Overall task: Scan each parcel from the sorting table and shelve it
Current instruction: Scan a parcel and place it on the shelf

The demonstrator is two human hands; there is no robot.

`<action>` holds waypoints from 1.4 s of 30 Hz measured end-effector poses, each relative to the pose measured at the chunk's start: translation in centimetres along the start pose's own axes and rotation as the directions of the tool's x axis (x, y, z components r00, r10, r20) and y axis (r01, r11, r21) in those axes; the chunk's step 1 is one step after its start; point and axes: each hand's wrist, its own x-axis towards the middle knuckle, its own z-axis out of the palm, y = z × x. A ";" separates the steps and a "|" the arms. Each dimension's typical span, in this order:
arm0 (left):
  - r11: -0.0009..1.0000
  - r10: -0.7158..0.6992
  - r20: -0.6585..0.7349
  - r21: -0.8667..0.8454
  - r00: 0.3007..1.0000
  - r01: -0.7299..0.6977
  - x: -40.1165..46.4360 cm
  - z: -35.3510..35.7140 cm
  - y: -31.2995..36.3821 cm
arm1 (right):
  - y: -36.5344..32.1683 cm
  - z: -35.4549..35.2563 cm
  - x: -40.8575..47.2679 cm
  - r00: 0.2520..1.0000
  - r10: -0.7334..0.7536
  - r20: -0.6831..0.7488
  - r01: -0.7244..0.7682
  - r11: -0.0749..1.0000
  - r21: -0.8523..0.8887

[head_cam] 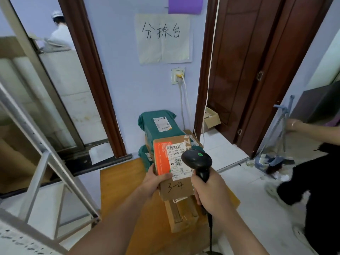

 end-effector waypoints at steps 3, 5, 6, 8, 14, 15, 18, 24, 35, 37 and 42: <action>0.998 0.046 -0.002 0.032 0.999 -0.046 -0.7 0.1 0.8 | -0.2 0.0 -0.3 1.000 -0.010 -0.006 0.009 1.000 -0.021; 0.997 0.070 -0.004 0.042 0.998 -0.069 -0.9 0.1 0.8 | -0.2 0.0 -0.6 1.000 -0.022 0.000 0.022 0.999 -0.042; 0.996 0.081 -0.007 0.048 0.997 -0.081 -1.0 0.2 0.8 | -0.3 0.0 -0.8 1.000 -0.026 0.004 0.026 0.998 -0.052; 0.994 0.085 -0.010 0.072 0.996 -0.084 -1.3 0.4 0.8 | -0.4 -0.1 -1.0 1.000 -0.029 0.008 0.030 0.998 -0.062; 0.992 0.092 -0.015 0.085 0.996 -0.090 -2.1 0.8 0.1 | -0.6 -0.4 -1.7 0.998 -0.063 0.012 0.063 0.997 -0.039; 0.992 0.093 -0.020 0.082 0.995 -0.091 -2.1 0.8 -0.1 | -0.6 -0.5 -1.9 0.997 -0.070 0.013 0.070 0.997 -0.031; 0.993 0.088 -0.037 0.083 0.995 -0.084 -2.5 0.7 -0.4 | -0.5 -0.8 -2.2 0.998 -0.065 0.017 0.065 0.998 -0.003; 0.996 0.067 -0.098 0.072 0.993 -0.060 -3.9 0.6 -1.3 | 0.0 -0.8 -3.0 0.994 -0.080 0.070 0.080 0.997 0.005; 0.993 0.105 -0.149 0.077 0.983 -0.094 -6.1 -0.3 -2.3 | -0.6 -0.1 -5.1 0.988 -0.072 0.137 0.062 0.995 0.080; 0.991 0.113 -0.149 0.086 0.982 -0.102 -6.1 -0.7 -2.3 | -0.7 0.2 -5.3 0.989 -0.076 0.128 0.066 0.995 0.080; 0.988 0.140 -0.138 0.088 0.980 -0.129 -6.7 -1.4 -2.2 | -1.1 0.5 -6.0 0.991 -0.064 0.119 0.053 0.995 0.089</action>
